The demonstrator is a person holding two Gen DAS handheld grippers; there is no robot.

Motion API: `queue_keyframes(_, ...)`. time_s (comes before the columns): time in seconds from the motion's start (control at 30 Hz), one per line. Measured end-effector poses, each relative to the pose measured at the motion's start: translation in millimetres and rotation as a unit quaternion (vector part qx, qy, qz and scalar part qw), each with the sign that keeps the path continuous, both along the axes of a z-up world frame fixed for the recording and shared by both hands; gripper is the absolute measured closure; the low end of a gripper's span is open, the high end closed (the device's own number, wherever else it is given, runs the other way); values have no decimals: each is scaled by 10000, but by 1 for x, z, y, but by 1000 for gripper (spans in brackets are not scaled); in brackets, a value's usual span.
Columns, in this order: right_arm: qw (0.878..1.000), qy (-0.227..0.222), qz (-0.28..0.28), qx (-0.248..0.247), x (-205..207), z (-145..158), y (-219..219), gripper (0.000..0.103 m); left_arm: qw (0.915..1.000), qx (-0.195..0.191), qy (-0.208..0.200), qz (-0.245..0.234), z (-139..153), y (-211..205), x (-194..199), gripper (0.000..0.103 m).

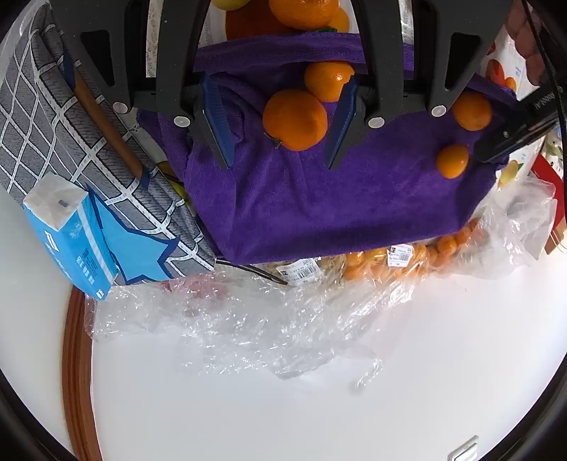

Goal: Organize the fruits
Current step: 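Open the right tool to drop its orange on the towel while the left tool releases its orange, then move the right tool to a yellow-green round fruit on the cover and grasp it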

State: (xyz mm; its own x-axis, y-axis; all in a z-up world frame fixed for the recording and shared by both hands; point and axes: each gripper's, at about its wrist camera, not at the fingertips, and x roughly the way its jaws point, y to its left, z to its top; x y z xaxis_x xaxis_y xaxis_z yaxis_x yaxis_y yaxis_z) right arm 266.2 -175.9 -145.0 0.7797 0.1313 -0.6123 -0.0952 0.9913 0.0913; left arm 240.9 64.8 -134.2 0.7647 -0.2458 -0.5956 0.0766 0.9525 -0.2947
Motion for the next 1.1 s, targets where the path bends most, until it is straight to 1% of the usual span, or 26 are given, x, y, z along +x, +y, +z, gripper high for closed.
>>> queue_keyframes(0.23,9998,-116,127,-95,-8,9,4,50,9999,-88,-75,38,5,3,-4,57)
queue_keyframes(0.33,9997,-132,206,-45,-13,14,5,50,9998,-155,-109,68,7,6,-6,56)
queue_keyframes(0.5,9996,-206,187,17,-29,24,2,50,9997,6,-138,226,11,8,-13,55)
queue_keyframes(0.6,9995,-185,202,128,-46,27,-5,50,9991,33,-248,339,21,14,-28,55)
queue_keyframes(0.67,9996,-135,234,118,-56,28,-11,50,9990,-77,-270,339,25,20,-39,53)
queue_keyframes(0.73,9997,-79,208,31,-66,26,-16,50,9990,-167,-235,332,26,25,-48,53)
queue_keyframes(0.9,9998,101,153,-37,-88,14,-32,50,9990,-211,-117,374,20,38,-77,53)
queue_keyframes(1.1,9993,297,128,172,-106,4,-47,50,9990,-120,9,424,8,45,-102,53)
